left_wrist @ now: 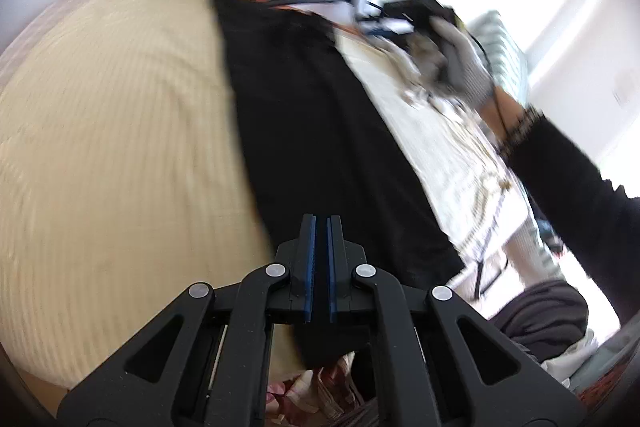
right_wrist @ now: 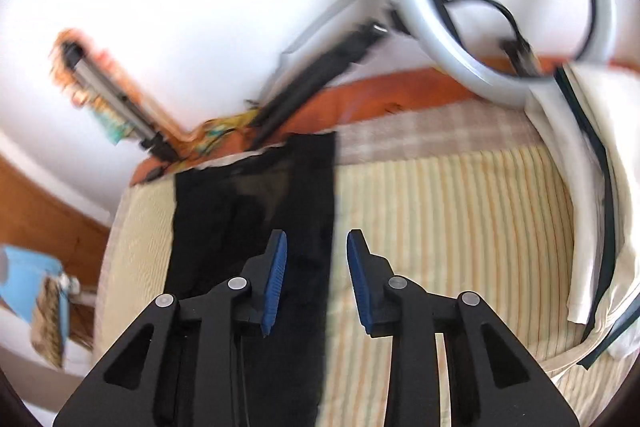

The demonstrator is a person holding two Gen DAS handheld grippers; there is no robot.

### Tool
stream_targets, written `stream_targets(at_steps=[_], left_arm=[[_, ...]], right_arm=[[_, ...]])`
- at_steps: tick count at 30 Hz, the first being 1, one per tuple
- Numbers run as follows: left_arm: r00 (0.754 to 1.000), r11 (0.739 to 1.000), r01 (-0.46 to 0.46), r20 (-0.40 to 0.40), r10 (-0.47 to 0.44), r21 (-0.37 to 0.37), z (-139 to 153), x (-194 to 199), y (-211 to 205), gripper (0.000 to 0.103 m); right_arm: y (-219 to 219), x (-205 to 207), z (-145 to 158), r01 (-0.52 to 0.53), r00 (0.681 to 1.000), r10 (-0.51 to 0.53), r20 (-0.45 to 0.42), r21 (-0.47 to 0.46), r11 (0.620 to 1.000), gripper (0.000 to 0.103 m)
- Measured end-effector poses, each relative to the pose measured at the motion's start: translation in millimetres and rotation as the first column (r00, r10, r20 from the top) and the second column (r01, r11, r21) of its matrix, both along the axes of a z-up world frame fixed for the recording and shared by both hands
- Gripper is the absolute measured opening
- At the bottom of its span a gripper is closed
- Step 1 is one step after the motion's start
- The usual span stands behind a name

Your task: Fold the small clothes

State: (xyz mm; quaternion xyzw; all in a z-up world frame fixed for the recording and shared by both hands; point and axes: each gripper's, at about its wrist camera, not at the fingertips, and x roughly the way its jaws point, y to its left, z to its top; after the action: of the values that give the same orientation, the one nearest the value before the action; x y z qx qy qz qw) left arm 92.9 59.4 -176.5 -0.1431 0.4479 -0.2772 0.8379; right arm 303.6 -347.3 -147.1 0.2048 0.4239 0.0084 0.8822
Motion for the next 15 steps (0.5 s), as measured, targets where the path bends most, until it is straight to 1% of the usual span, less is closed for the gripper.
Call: stream_targets(at_steps=[2,4,6,8,9,11,12,15], left_arm=[[0.999,0.999,-0.041,-0.018,0.041,-0.008,-4,5,18,0.001],[0.996,0.997,-0.082,-0.036,0.082,-0.001,-10,9,34,0.001],[0.993,0.995,-0.104,-0.049,0.104,0.007,-15,11,39,0.001],[0.992,0.994,-0.112,-0.054,0.113,0.019,-19,10,36,0.001],[0.992,0.993,-0.112,-0.056,0.113,0.023,-19,10,37,0.001],[0.992,0.993,-0.113,-0.057,0.115,0.031,-22,9,38,0.001],[0.992,0.993,-0.115,-0.057,0.117,0.034,-23,10,39,0.001],[0.991,0.993,-0.118,-0.061,0.12,0.027,-27,10,43,0.001]], right_arm=[[3,4,-10,-0.004,1.0,0.004,-0.004,0.007,1.0,0.031],[9,14,-15,-0.017,1.0,0.017,-0.009,0.005,1.0,0.031],[22,25,-21,-0.048,0.999,0.047,-0.022,-0.02,0.999,0.031],[34,36,-24,-0.065,0.998,0.063,-0.031,-0.073,0.995,0.031],[40,43,-27,-0.07,0.997,0.066,-0.044,-0.103,0.992,0.027],[47,51,-30,-0.075,0.995,0.066,-0.072,-0.129,0.989,0.0],[50,51,-28,-0.073,0.995,0.064,-0.072,-0.135,0.988,0.001],[59,51,-15,-0.093,0.995,0.088,-0.036,-0.143,0.985,0.0]])
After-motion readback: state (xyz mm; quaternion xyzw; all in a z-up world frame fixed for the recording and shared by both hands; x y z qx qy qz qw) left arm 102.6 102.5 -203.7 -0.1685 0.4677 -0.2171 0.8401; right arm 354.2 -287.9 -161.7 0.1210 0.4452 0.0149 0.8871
